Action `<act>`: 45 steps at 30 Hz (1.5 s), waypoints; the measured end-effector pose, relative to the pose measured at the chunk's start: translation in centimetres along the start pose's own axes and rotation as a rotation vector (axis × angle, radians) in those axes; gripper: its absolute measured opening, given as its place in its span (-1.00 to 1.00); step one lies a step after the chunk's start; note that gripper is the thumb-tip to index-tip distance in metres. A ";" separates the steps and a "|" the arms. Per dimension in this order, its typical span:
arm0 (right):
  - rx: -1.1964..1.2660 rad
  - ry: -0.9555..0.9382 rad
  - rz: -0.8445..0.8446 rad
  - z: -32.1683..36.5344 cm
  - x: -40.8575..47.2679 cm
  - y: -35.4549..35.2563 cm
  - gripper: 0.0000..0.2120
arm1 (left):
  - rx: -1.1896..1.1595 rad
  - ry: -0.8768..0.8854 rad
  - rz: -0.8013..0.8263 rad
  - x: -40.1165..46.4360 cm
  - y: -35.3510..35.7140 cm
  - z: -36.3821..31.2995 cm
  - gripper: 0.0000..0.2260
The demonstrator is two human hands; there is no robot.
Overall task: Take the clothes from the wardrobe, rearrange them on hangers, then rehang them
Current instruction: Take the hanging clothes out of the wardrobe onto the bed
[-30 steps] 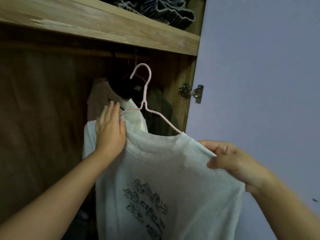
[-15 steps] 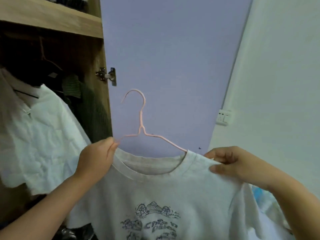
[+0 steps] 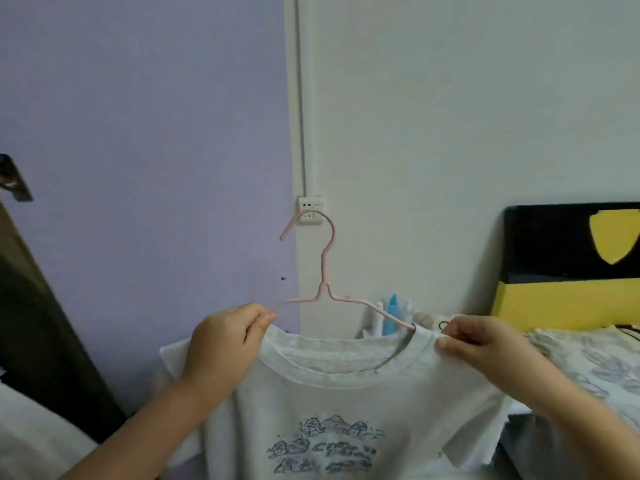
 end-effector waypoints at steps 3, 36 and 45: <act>-0.072 0.047 -0.102 -1.7 -3.5 -2.5 -0.76 | -0.046 0.030 0.067 0.1 2.8 -2.8 -0.69; -0.347 0.848 -0.934 -22.8 -49.0 -33.1 -0.82 | -0.634 0.727 0.664 -15.5 32.5 -60.9 -0.93; -0.619 1.035 -1.208 -28.4 -52.6 -37.8 -0.86 | -0.730 0.899 0.768 -17.0 39.8 -74.2 -0.88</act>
Point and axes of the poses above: each hand's wrist, its own x-axis towards the middle knuckle, its own y-axis out of the palm, z = x × y, the point moved 5 cm from there along x, towards the middle knuckle, and after that the axes turned 10 degrees about -y, right-handed, at the moved point
